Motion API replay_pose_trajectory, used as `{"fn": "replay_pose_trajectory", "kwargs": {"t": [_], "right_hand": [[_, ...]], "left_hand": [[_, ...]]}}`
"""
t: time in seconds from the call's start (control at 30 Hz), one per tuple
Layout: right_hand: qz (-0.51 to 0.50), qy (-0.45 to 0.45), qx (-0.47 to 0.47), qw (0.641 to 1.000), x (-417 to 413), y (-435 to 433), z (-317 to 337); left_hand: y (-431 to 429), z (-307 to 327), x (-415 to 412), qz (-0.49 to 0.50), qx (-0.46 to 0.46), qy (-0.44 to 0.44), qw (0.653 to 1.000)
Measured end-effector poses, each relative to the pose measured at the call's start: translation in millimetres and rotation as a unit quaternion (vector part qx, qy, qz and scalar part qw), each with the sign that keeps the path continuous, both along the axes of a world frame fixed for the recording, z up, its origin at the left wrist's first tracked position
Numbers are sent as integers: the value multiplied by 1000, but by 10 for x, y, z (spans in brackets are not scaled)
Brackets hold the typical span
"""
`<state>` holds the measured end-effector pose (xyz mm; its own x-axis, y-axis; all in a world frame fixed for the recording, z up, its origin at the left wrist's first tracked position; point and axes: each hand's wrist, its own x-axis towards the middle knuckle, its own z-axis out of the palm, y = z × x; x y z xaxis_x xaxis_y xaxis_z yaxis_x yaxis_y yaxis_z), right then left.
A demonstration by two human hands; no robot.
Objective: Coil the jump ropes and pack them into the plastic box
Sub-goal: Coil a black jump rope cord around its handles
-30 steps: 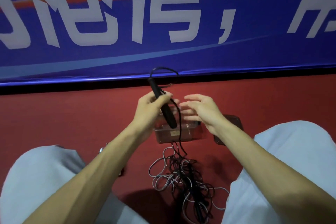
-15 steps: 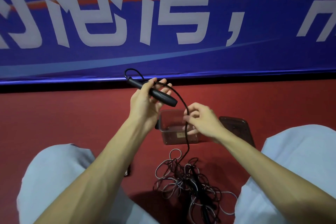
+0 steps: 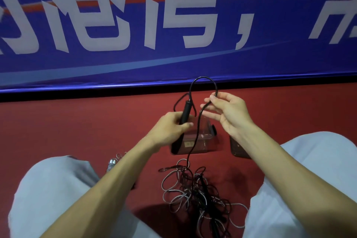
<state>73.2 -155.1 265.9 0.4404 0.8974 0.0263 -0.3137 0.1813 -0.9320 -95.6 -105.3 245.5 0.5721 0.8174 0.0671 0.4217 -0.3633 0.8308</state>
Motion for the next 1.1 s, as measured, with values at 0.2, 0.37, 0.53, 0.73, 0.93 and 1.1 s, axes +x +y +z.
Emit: {"fn": "replay_pose_trajectory", "kwargs": {"t": [0.2, 0.37, 0.53, 0.73, 0.93, 1.1], "right_hand": [[0, 128, 14, 992, 80, -10, 70], [9, 192, 10, 981, 90, -26, 74], [-77, 72, 19, 994, 75, 14, 21], [-84, -169, 9, 982, -9, 42, -125], [97, -296, -51, 949, -137, 89, -300], [223, -422, -61, 877, -183, 88, -438]], "left_hand": [[-65, -23, 33, -58, -71, -42, 995], [-116, -37, 103, -61, -82, -86, 991], [-141, 63, 99, -40, -181, -194, 963], [-52, 268, 15, 45, -222, -385, 895], [8, 392, -60, 31, -273, -500, 821], [87, 533, -202, 14, -280, -556, 783]]}}
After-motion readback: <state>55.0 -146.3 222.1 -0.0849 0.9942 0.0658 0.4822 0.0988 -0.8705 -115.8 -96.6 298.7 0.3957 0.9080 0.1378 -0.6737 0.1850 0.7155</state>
